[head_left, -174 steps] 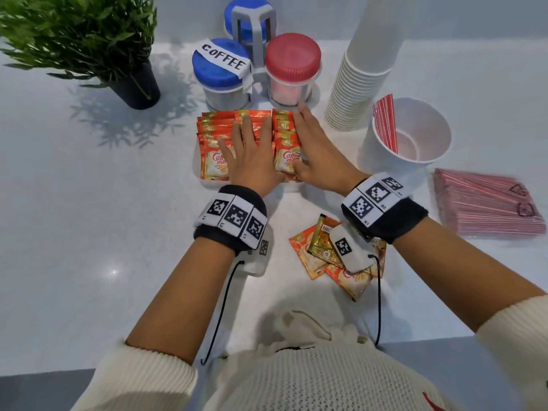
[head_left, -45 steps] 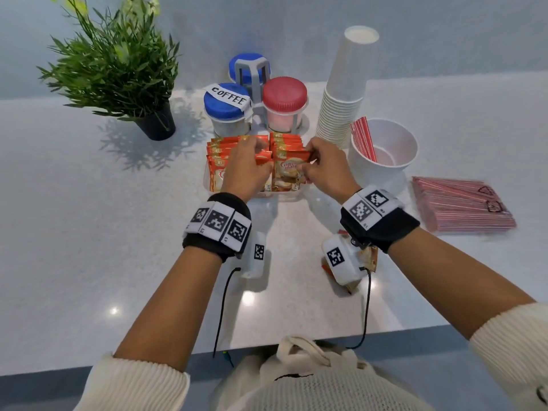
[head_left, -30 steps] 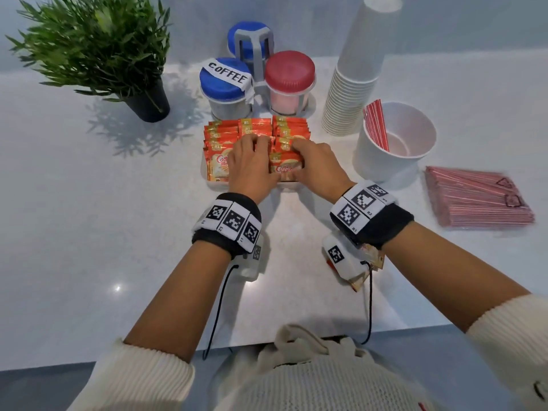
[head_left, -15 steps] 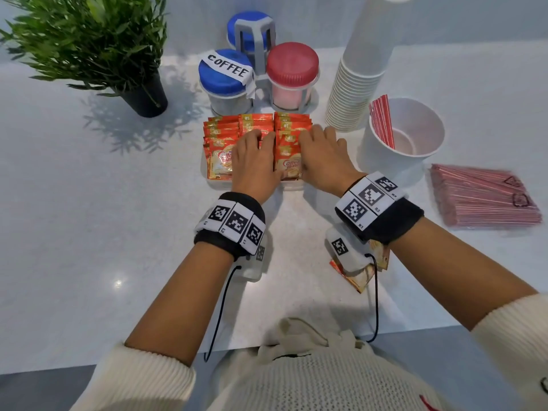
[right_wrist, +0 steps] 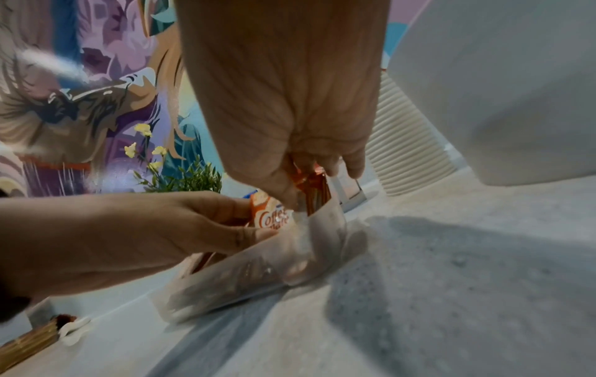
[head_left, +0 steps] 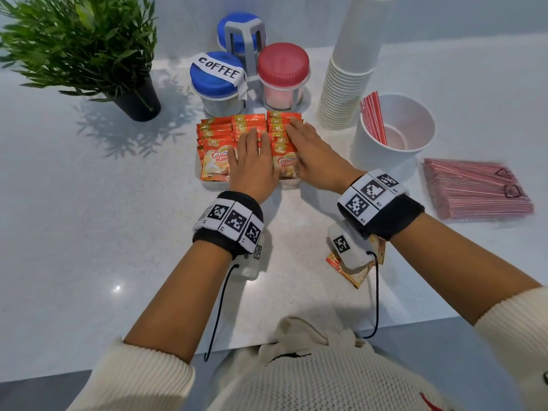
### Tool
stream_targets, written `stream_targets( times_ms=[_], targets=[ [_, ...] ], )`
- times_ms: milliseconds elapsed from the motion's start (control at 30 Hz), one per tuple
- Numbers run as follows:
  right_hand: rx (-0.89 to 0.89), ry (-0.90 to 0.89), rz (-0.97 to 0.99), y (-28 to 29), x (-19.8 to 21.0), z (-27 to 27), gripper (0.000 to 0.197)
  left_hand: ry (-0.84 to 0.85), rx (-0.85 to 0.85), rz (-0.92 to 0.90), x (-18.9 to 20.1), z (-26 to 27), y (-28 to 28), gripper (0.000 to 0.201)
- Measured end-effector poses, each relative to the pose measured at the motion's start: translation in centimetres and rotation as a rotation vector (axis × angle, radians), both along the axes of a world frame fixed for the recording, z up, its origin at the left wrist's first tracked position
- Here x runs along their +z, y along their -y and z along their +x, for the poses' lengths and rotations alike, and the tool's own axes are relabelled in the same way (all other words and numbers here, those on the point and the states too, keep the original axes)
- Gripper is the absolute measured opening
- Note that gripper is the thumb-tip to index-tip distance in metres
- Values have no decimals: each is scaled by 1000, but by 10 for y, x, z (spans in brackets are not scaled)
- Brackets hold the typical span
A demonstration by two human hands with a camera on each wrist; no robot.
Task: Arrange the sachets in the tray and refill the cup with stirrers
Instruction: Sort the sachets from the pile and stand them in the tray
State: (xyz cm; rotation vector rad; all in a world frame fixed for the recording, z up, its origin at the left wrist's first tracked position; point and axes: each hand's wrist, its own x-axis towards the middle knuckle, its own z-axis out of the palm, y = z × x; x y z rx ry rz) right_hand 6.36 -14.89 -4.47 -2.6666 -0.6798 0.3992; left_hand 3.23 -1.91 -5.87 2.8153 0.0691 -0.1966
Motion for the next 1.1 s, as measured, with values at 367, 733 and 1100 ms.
stream_targets(
  times_ms=[367,733,1100],
  targets=[
    [-203,-27,166,67,14,-34,35,381,-47,-328,19,-30,39,48],
    [-258,-306,-137,119,-5,-86,55,-376,-294,-234,3,-57,92,36],
    [-472,-258,320,123,-4,-90,14,-363,-82,-391,4,-60,92,37]
  ],
)
